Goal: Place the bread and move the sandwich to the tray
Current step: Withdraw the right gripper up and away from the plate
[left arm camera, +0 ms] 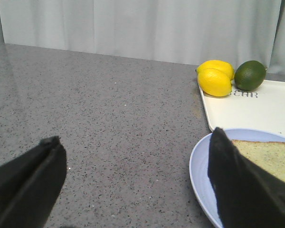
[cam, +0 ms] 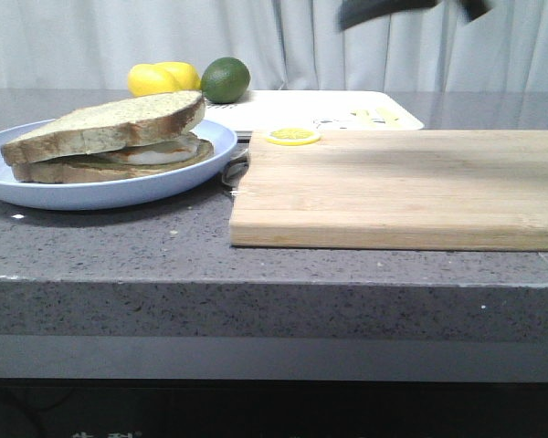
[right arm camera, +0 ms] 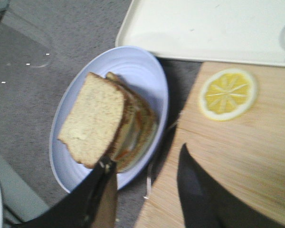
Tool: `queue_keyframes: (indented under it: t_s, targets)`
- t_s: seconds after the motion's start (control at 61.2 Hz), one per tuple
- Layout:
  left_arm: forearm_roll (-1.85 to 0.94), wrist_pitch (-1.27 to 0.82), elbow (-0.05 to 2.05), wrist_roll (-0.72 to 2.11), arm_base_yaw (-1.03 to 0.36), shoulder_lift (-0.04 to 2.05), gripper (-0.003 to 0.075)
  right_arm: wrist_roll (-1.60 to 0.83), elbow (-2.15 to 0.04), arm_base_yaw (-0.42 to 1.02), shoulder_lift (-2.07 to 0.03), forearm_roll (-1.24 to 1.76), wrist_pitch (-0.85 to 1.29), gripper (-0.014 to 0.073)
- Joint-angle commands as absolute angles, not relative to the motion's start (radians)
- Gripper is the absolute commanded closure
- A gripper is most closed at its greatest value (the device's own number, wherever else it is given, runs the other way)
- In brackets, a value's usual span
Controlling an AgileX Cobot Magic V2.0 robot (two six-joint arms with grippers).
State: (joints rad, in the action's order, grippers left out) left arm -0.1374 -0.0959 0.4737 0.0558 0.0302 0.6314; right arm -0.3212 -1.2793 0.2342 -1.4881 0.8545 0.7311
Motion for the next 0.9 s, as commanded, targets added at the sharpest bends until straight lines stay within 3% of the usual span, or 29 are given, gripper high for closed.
queue_keyframes:
  t_s: [0.0,0.131,0.294,0.408,0.882]
  targets:
    - [-0.14,-0.01,0.514,0.049,0.03,0.635,0.0122,-0.282,-1.305,0.181,-1.377,0.713,0.748,0.0424]
    - [-0.14,-0.01,0.514,0.049,0.03,0.635,0.0122,-0.267,-1.305,0.091,-1.279,0.544,0.809,0.0668]
    - [-0.14,-0.01,0.514,0.049,0.03,0.635,0.0122,-0.264,-1.3,-0.023,-1.173,0.446,0.834,0.0652]
    - [-0.14,-0.011,0.514,0.049,0.03,0.635,0.0122,-0.264,-1.231,-0.048,-1.064,0.386,0.739,0.0652]
    - [-0.14,-0.011,0.514,0.049,0.03,0.635,0.0122,-0.28,-0.5,-0.043,-0.436,0.378,0.226,0.0652]
